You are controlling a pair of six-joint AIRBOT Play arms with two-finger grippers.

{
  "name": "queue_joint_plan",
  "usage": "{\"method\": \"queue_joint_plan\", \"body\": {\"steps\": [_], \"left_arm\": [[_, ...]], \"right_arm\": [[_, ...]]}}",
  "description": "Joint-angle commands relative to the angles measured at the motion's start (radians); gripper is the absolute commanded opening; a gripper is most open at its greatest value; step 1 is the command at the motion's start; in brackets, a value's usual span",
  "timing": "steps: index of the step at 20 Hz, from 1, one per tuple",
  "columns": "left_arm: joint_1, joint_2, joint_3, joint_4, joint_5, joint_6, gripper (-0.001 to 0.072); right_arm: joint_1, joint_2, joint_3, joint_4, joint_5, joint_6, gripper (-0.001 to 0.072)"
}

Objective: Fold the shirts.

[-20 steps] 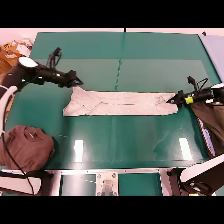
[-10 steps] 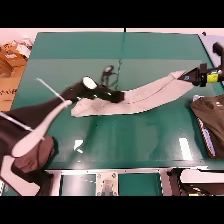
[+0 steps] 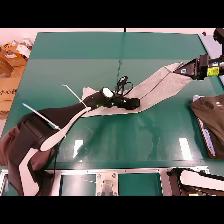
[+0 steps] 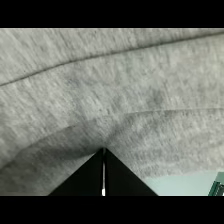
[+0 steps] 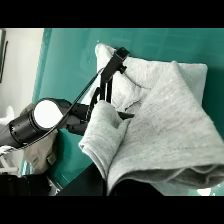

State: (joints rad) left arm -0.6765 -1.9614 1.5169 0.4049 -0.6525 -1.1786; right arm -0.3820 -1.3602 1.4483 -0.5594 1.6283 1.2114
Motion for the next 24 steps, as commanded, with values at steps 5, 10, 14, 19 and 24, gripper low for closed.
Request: {"method": "queue_joint_plan", "body": {"steps": [5,10,14,19,24], "left_arm": [[0.302,0.014,0.286,0.454,-0.597,-0.162,0.0022],[0.572,0.06,0.557,0.681,-0.916,-0.183,0.0023],[0.735,0.112,0.557,0.68,-0.932,-0.181,0.0024],[0.824,0.117,0.555,0.68,-0.969,-0.143,0.0023],[0.832,0.116,0.547,0.661,-0.96,-0.129,0.0024]], "right_arm": [[0.119,0.004,-0.01,0.002,-0.036,0.142,0.0014],[0.467,-0.002,-0.072,0.002,-0.434,0.261,0.0014],[0.776,-0.143,-0.107,0.016,-0.761,0.281,0.0014],[1.056,-0.419,-0.06,0.199,-1.089,0.165,0.0238],[0.948,-0.447,0.077,0.2,-0.89,0.164,0.0596]]}}
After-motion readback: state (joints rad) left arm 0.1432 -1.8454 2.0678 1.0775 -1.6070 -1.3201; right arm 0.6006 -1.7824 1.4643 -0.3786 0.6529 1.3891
